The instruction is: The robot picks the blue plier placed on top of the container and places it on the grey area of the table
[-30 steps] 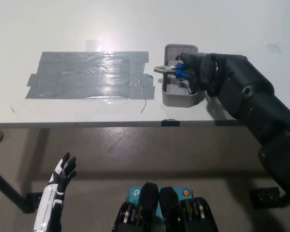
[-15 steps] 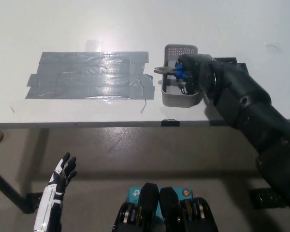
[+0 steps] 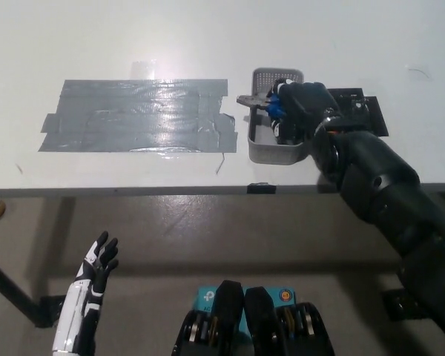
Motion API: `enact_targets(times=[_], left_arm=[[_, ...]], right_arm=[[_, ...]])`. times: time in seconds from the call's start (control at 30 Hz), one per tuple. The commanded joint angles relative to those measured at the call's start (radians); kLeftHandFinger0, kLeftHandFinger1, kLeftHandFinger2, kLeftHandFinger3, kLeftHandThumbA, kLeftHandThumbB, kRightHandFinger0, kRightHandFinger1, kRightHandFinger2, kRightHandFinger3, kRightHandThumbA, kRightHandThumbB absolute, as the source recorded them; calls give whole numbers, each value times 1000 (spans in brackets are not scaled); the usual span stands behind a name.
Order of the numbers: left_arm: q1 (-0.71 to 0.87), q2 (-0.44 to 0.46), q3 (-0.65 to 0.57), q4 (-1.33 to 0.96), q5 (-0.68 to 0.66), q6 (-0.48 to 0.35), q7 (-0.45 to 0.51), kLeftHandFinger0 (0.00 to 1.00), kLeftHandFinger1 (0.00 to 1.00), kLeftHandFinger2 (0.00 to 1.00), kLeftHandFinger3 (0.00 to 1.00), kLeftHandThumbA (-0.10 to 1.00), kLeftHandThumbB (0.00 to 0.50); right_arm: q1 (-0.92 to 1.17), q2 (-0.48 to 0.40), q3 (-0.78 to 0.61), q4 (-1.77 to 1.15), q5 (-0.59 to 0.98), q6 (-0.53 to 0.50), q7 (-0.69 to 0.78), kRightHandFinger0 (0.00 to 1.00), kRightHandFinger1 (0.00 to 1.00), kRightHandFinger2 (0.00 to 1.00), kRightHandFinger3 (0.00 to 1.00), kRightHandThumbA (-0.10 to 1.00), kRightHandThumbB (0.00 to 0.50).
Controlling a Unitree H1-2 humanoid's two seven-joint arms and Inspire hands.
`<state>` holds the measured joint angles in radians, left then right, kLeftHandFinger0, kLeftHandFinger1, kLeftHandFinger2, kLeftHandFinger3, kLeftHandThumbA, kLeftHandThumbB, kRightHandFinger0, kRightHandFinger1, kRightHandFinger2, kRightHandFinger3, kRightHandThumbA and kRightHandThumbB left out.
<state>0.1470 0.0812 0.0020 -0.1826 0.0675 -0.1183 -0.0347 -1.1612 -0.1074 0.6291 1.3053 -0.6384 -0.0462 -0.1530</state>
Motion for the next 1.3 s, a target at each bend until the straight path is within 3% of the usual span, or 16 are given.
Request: enact_targets(times=[0.0, 0.07, 0.13, 0.27, 0.33, 0.37, 0.43, 0.47, 0.53, 0.6, 0.67, 0.8, 0.9, 1.0, 1.13, 1.27], left_arm=[[4, 9, -3, -24, -8, -26, -8, 985, 963, 965, 1000, 938, 0], [-5, 12, 0, -23, -8, -27, -7, 975, 951, 954, 1000, 939, 0], [-3, 15, 1, -21, -7, -32, -8, 971, 941, 938, 1000, 952, 0], [8, 17, 1, -21, -6, -39, -7, 970, 936, 934, 1000, 973, 0], [10, 16, 2, -28, -13, -29, -7, 975, 953, 950, 1000, 978, 0], [10, 14, 2, -28, -19, -31, -8, 979, 962, 958, 1000, 975, 0], [16, 12, 1, -29, -22, -36, -8, 986, 979, 975, 1000, 979, 0], [20, 12, 0, -31, -21, -38, -8, 987, 981, 978, 1000, 981, 0], [22, 13, 1, -28, -16, -40, -6, 1000, 1000, 1000, 1000, 1000, 0], [25, 11, 0, -32, -16, -36, -6, 1000, 1000, 1000, 1000, 1000, 0], [32, 11, -1, -43, -13, -22, -6, 1000, 1000, 1000, 1000, 1000, 0], [40, 10, -2, -52, -9, -23, -5, 1000, 1000, 1000, 1000, 1000, 0], [43, 12, -1, -52, -12, -26, -6, 1000, 1000, 1000, 1000, 1000, 0], [42, 13, -1, -57, -15, -18, -8, 1000, 1000, 1000, 1000, 1000, 0], [50, 14, -1, -58, -14, -18, -8, 1000, 1000, 1000, 1000, 1000, 0], [58, 15, -6, -53, -8, -30, -10, 1000, 1000, 1000, 1000, 1000, 0]], right_arm=[[-34, -7, 0, 5, -21, -57, -103, 142, 609, 1000, 846, -100, 189], [-50, -6, -9, 7, -16, -66, -118, 142, 613, 1000, 862, -100, 181], [-68, -6, -27, -1, -4, -73, -142, 143, 563, 916, 675, -100, 169], [-87, -6, -53, -16, 9, -70, -168, 44, 477, 829, 483, -100, 220], [-99, -10, -64, -31, 10, -77, -181, 1, 377, 703, 523, -100, 222], [-107, -13, -66, -32, 6, -84, -187, 0, 373, 712, 406, -100, 199], [-115, -17, -75, -38, 3, -92, -196, 0, 455, 870, 307, -100, 175], [-119, -19, -80, -42, 5, -99, -203, 0, 479, 912, 338, -100, 174], [-141, -20, -90, -35, 5, -102, -215, 12, 578, 939, 785, -100, 150], [-152, -22, -103, -47, 11, -105, -218, 16, 597, 922, 1000, -100, 139], [-172, -26, -109, -56, 9, -109, -214, 68, 646, 959, 1000, -100, 148], [-194, -36, -104, -79, -10, -129, -239, 33, 535, 906, 891, -100, 164], [-216, -39, -102, -84, -16, -117, -233, 102, 550, 905, 877, -100, 179], [-229, -39, -108, -83, -13, -145, -263, 8, 392, 770, 707, -100, 212], [-239, -5, -124, -90, 0, -120, -247, 0, 379, 876, 770, -100, 200], [-244, 57, -115, -80, -3, -103, -227, 0, 384, 859, 775, -100, 183]])
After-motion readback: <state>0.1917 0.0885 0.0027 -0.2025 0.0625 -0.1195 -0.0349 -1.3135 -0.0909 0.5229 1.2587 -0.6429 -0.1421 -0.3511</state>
